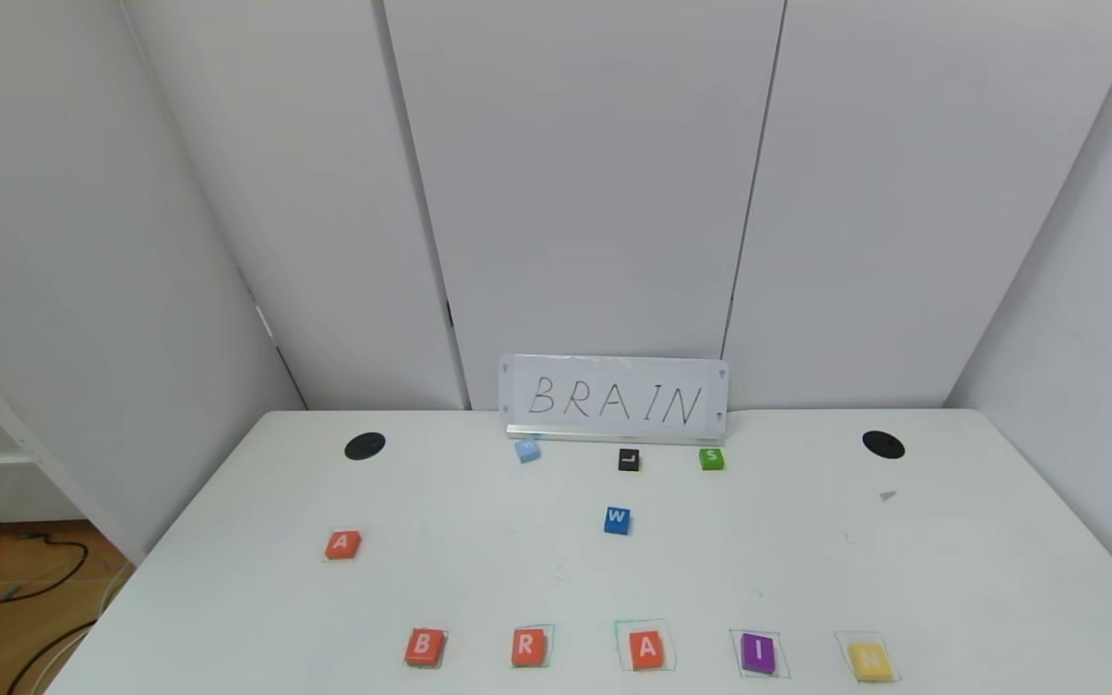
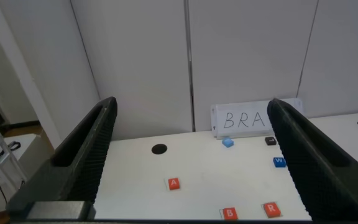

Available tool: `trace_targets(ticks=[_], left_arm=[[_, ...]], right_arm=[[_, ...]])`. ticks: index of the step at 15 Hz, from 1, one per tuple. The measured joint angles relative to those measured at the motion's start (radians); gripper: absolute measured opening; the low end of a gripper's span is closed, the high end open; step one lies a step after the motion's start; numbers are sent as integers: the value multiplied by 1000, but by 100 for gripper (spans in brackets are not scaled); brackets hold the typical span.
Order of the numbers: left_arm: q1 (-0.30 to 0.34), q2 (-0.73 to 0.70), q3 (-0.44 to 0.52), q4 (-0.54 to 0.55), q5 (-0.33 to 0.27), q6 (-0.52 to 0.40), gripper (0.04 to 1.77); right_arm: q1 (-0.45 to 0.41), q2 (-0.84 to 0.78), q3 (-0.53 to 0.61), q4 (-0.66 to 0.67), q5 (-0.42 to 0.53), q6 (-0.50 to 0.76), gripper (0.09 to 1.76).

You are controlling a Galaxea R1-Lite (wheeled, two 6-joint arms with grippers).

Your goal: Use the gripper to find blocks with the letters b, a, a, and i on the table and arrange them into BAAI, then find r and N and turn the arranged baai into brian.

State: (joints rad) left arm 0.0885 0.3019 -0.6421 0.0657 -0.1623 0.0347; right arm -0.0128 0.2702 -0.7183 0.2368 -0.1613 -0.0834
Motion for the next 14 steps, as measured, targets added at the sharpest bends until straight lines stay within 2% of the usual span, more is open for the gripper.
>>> trace_targets(ticks=[2,5,8,11,14], left_arm=[[0,-19,1,0,0,2,172],[-14,-33,-11,10,-7,15,172],[-66,-60,2,17,-2,50,172],[-80,-137,47,15,3,62,172],[-81,-180,65,14,6,61,172]], right_arm=[[-3,-81,27,6,27,-3,171],[2,-203,83,1,136,-8,171],[5,-254,126,-15,142,-6,171],[5,-267,188,-168,140,1,171],[4,-270,219,-184,140,2,171]])
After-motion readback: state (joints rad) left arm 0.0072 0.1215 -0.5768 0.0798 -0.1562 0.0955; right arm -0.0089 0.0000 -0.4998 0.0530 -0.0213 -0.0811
